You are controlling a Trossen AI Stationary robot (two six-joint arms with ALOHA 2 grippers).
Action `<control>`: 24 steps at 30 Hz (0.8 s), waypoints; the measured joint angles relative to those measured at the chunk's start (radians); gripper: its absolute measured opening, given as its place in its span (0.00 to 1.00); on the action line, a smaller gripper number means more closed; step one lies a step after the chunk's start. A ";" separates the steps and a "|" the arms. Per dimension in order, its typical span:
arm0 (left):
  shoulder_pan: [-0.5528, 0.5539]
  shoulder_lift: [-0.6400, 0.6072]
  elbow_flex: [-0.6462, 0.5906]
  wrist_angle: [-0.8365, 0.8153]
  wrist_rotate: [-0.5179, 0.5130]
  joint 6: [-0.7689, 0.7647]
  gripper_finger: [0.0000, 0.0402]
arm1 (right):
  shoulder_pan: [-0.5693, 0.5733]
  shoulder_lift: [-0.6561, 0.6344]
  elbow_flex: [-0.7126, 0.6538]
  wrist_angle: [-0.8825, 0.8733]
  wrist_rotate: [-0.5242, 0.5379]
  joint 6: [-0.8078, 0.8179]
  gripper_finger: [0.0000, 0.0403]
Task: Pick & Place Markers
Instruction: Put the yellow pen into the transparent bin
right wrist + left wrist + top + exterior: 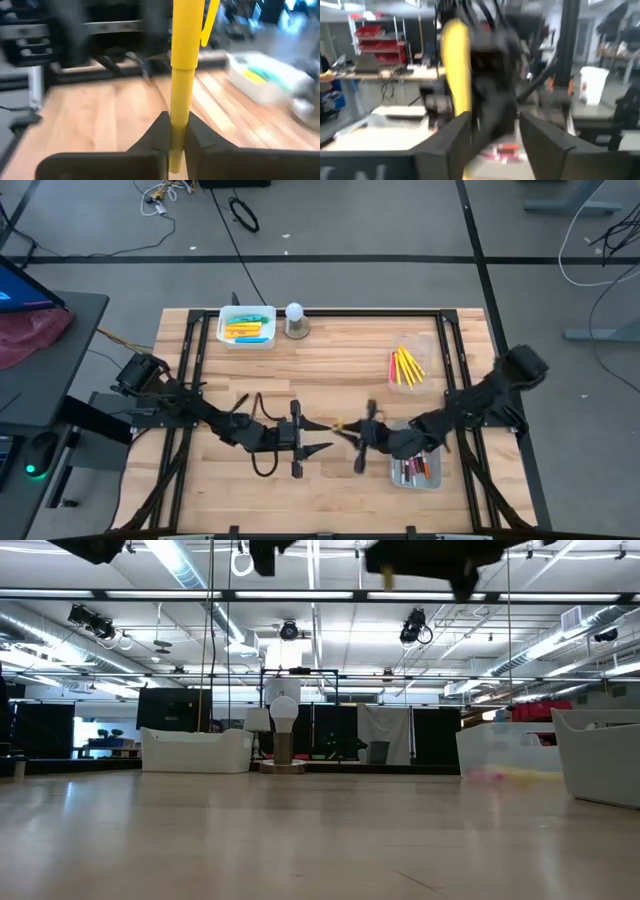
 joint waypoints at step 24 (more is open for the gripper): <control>0.038 0.000 0.000 -0.224 -0.059 -0.156 0.58 | -0.857 -0.510 -0.136 -1.395 -0.485 0.491 0.08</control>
